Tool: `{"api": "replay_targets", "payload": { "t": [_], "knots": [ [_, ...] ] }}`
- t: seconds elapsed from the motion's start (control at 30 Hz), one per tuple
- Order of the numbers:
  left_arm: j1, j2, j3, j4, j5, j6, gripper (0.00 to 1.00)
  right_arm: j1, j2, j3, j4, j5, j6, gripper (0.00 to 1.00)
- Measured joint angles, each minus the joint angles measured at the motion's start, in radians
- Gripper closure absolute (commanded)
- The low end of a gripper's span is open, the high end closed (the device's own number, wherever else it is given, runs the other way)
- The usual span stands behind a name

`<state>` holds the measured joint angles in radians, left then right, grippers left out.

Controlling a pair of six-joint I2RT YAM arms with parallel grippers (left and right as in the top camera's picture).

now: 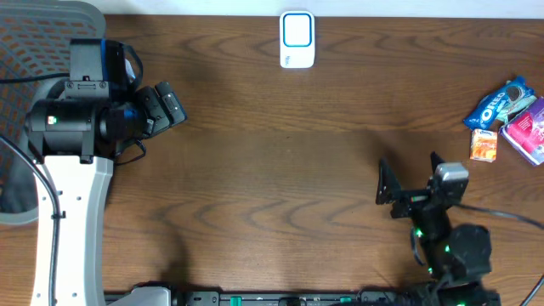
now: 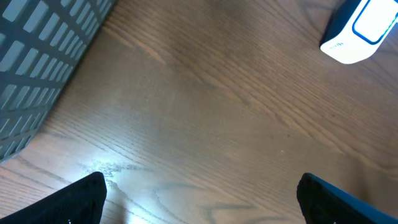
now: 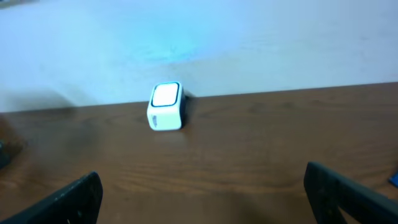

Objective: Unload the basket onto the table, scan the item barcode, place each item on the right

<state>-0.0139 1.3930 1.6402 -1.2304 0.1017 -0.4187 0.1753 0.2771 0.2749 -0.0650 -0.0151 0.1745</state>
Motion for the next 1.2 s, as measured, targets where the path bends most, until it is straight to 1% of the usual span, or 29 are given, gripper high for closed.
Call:
{"api": "replay_targets", "payload": {
  "t": [0.23, 0.43, 0.7, 0.8, 1.07, 1.2],
  "knots": [
    [0.000, 0.000, 0.000, 0.000, 0.000, 0.000, 0.02, 0.000, -0.121, -0.143, 0.112, 0.019, 0.000, 0.01],
    [0.000, 0.000, 0.000, 0.000, 0.000, 0.000, 0.02, -0.002, -0.157, -0.176, 0.131, 0.046, 0.000, 0.01],
    [0.000, 0.000, 0.000, 0.000, 0.000, 0.000, 0.02, -0.027, -0.249, -0.228, 0.147, 0.066, 0.000, 0.01],
    [0.000, 0.000, 0.000, 0.000, 0.000, 0.000, 0.02, -0.027, -0.263, -0.247, 0.188, 0.082, 0.000, 0.01],
    [0.000, 0.000, 0.000, 0.000, 0.000, 0.000, 0.02, -0.052, -0.265, -0.265, 0.186, 0.101, 0.000, 0.01],
    [0.000, 0.000, 0.000, 0.000, 0.000, 0.000, 0.02, -0.084, -0.265, -0.265, 0.127, 0.103, 0.000, 0.01]
  ]
}}
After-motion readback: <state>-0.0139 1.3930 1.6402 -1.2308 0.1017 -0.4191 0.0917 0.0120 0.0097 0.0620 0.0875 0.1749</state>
